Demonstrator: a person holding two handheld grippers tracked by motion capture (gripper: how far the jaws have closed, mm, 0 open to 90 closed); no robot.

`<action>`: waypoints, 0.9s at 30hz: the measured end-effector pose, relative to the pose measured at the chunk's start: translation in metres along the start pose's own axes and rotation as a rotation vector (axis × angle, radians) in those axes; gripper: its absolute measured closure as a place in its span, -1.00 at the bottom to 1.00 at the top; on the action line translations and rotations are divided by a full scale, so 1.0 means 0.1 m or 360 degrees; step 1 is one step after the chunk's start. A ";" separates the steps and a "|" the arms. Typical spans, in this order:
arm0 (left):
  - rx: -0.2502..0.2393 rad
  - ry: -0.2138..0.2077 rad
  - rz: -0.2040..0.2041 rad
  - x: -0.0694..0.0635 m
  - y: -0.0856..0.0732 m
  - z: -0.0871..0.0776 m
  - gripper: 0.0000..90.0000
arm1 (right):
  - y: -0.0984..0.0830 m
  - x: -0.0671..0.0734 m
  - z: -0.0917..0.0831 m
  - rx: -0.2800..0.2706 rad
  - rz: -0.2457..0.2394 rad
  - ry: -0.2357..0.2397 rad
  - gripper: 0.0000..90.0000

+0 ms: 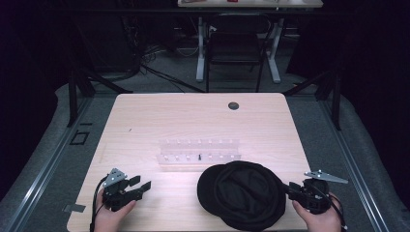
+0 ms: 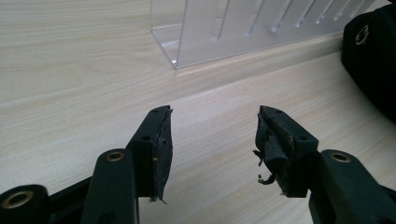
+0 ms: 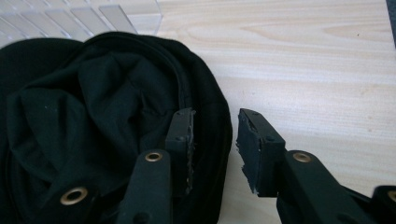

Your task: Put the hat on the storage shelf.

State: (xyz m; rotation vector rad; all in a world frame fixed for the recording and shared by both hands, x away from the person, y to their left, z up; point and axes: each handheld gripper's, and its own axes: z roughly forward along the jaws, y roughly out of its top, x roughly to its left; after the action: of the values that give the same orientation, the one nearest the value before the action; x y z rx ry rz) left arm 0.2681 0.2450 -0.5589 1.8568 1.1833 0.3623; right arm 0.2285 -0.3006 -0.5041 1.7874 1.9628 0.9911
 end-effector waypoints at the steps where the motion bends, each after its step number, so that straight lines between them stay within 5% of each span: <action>1: 0.0003 -0.0001 0.0000 0.00 0.00 0.00 0.02 | 0.00 0.01 0.01 0.0017 0.0008 -0.0003 0.45; 8: 0.0005 -0.0005 -0.0002 0.00 0.00 0.00 0.02 | -0.04 -0.01 0.12 0.0089 0.0050 -0.0027 0.48; 20: 0.0007 -0.0002 -0.0004 0.00 0.00 0.01 0.02 | -0.11 -0.09 0.25 0.0144 0.0195 0.0086 0.74; 27: 0.0004 -0.0002 -0.0006 0.01 0.00 0.01 0.02 | -0.11 -0.10 0.27 0.0169 0.0217 0.0109 0.80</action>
State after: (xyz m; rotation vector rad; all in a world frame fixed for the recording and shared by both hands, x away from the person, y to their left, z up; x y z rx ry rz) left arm 0.2690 0.2452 -0.5596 1.8564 1.1870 0.3575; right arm 0.2395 -0.3025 -0.5327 1.9935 1.9906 1.0196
